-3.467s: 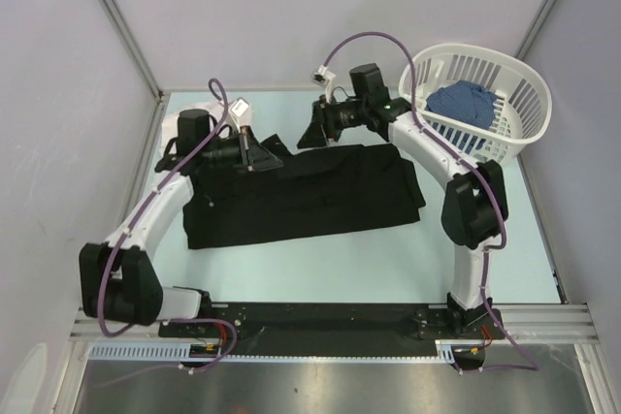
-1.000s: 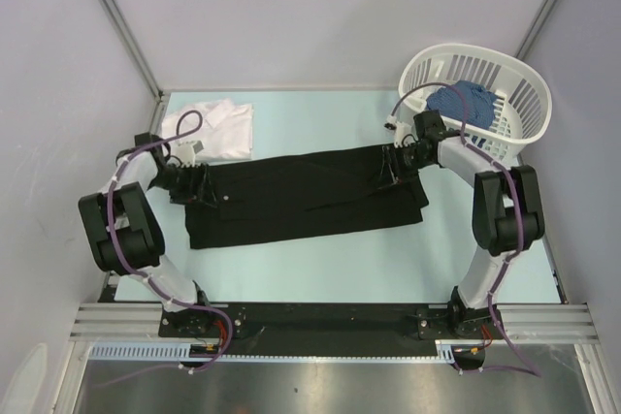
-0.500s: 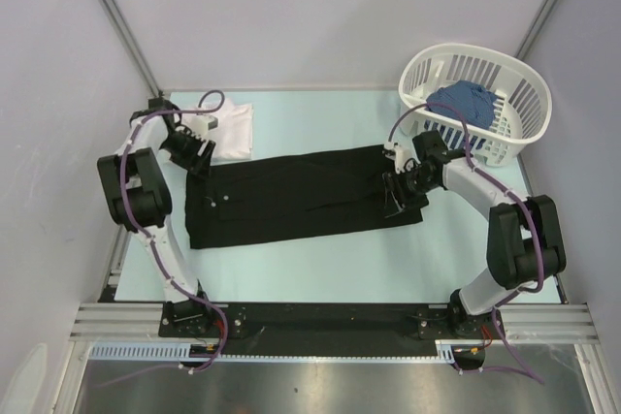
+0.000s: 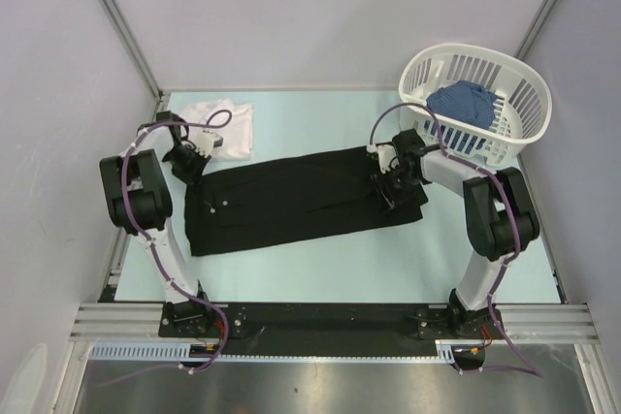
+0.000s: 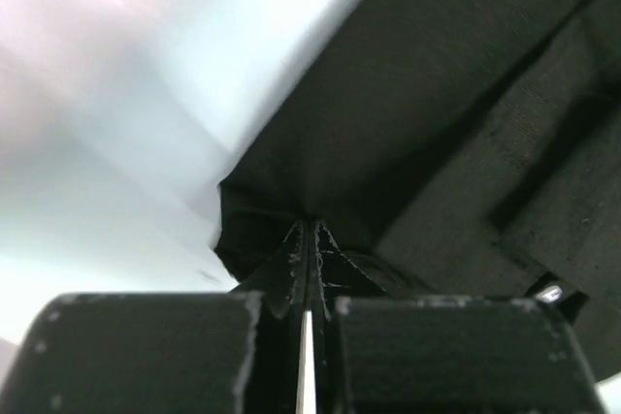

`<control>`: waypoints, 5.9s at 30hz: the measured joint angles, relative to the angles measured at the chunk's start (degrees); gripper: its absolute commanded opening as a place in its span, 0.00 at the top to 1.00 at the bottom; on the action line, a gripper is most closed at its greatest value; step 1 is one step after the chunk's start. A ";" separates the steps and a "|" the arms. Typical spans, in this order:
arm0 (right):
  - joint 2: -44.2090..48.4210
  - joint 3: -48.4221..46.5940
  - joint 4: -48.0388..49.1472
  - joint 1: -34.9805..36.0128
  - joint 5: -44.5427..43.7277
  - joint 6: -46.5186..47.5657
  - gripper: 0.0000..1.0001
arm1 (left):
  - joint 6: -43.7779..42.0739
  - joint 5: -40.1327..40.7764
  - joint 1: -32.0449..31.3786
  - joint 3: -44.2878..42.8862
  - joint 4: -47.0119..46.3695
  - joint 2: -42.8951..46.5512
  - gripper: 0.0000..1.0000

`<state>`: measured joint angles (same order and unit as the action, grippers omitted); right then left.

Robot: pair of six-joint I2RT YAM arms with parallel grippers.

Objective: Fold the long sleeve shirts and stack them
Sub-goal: Fold the shirt

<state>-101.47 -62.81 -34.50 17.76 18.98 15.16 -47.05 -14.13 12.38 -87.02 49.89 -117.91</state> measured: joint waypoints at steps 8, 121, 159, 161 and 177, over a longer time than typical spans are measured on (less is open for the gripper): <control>-11.39 -15.26 0.04 2.32 -3.45 5.31 0.58 | -1.57 0.48 4.94 14.08 -0.90 9.09 1.00; -45.33 -61.90 20.04 -3.48 -11.17 -22.38 0.35 | 8.44 -13.81 -56.28 32.52 -4.74 23.78 0.61; -10.25 -9.77 16.61 35.76 -9.75 -61.18 0.44 | 40.92 -8.17 -10.54 34.84 -16.59 70.77 0.17; -12.13 -12.83 14.99 36.26 -12.31 -61.07 0.46 | 41.11 -7.87 -10.21 35.21 -16.90 72.04 0.17; -12.87 -13.84 11.41 40.06 -23.28 -58.23 1.00 | 40.37 -4.31 -9.33 38.62 -17.73 78.16 0.13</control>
<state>-114.34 -76.64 -23.09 57.82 -4.29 -43.07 -6.68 -18.44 3.05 -48.40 32.16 -39.75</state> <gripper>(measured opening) 0.010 0.842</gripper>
